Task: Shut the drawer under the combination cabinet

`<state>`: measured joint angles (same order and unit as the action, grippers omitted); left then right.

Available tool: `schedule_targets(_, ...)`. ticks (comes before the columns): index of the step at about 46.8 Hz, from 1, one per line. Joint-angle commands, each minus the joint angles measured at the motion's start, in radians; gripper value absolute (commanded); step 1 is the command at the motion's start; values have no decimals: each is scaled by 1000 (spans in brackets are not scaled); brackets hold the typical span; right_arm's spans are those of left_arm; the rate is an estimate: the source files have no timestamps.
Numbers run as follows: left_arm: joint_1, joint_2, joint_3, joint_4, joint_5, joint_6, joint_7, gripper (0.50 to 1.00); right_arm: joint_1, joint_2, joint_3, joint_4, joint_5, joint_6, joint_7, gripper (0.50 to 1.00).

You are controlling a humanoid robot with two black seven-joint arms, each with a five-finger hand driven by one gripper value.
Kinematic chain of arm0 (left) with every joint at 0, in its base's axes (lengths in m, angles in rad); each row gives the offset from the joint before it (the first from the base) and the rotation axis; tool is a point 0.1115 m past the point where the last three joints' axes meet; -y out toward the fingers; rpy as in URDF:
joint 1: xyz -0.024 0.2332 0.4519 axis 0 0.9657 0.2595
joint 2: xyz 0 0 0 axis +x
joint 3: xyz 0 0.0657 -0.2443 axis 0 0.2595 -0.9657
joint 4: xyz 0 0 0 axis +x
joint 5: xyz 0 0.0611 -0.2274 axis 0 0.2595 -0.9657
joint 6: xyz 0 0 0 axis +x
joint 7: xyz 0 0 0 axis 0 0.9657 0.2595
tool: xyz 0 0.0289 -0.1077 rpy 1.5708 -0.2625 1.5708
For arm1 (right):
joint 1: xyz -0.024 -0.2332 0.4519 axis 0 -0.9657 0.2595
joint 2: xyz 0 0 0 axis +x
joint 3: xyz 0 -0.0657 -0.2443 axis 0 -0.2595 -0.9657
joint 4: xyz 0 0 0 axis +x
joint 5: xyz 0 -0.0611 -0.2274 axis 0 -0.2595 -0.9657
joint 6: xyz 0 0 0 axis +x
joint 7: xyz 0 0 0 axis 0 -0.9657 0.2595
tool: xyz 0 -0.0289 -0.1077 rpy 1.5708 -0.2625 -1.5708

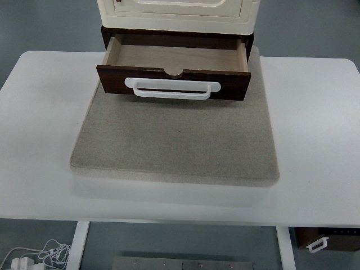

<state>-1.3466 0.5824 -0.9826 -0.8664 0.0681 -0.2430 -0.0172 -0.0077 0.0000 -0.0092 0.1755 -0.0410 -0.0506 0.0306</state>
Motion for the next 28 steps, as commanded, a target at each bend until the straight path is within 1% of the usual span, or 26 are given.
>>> schedule_targets(1,-13,0,35,-55,5,11,6,994,0,0,0,1,1,0,0,952)
schedule_targets(6,-34,0,90,-121,21,13,8,994,0,0,0,-1,0,0,0,952)
schedule_targets(16,-43,0,209,-324,51,39,8,994,0,0,0,1,0,0,0,952)
schedule_targets(22,-52,0,278,-437,90,39,8,994,0,0,0,-1,0,0,0,952)
schedule_targets(28,-69,-3,377,-525,139,39,8,994,0,0,0,-1,0,0,0,952)
